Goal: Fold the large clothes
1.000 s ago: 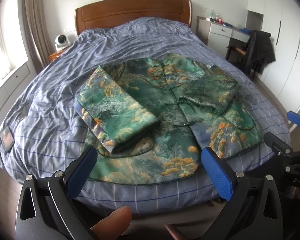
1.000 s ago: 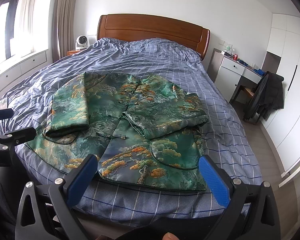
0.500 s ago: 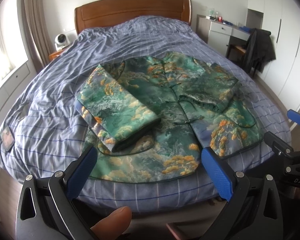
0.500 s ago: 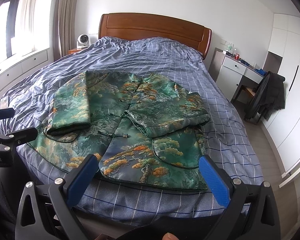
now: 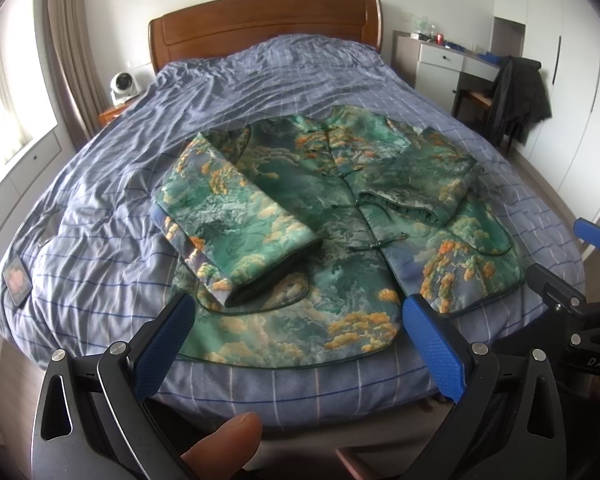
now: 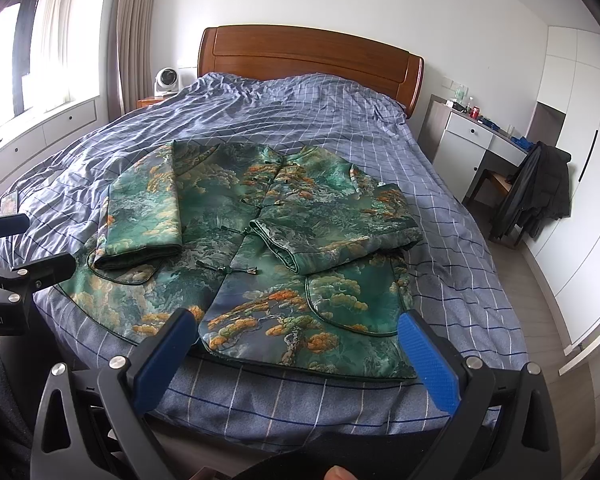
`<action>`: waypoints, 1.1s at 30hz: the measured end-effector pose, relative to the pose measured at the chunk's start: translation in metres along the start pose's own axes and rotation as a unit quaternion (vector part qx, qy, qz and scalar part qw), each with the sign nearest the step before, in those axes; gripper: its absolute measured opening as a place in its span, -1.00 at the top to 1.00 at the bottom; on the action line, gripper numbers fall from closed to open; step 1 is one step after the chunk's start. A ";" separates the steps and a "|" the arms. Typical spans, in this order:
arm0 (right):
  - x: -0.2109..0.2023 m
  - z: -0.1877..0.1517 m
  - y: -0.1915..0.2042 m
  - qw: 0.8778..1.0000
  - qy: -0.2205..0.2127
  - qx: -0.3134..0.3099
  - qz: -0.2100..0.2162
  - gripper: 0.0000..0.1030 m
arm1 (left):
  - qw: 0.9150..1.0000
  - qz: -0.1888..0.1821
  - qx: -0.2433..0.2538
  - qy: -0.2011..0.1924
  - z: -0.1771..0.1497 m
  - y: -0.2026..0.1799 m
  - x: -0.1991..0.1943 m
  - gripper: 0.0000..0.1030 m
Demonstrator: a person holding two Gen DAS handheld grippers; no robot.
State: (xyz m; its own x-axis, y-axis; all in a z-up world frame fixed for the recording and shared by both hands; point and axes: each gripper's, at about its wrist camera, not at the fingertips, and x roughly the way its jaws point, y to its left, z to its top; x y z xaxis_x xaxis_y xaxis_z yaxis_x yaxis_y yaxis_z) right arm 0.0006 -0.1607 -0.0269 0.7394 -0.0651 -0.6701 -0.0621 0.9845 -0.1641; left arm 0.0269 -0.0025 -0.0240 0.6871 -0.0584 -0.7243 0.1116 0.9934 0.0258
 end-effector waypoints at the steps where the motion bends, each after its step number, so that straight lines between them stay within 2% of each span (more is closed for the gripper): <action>1: 0.000 0.000 -0.001 1.000 0.001 -0.001 -0.001 -1.00 | 1.000 -0.001 -0.001 0.000 0.000 0.000 0.000 -0.99; 33: 0.004 -0.004 0.003 1.000 -0.017 -0.004 -0.001 -1.00 | 1.000 -0.006 -0.002 0.006 -0.002 -0.002 0.003 -0.99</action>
State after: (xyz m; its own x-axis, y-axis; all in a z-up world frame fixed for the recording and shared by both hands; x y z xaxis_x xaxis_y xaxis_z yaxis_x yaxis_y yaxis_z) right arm 0.0010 -0.1587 -0.0332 0.7615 -0.0605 -0.6453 -0.0663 0.9831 -0.1704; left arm 0.0274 -0.0043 -0.0273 0.6770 -0.0682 -0.7328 0.1162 0.9931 0.0150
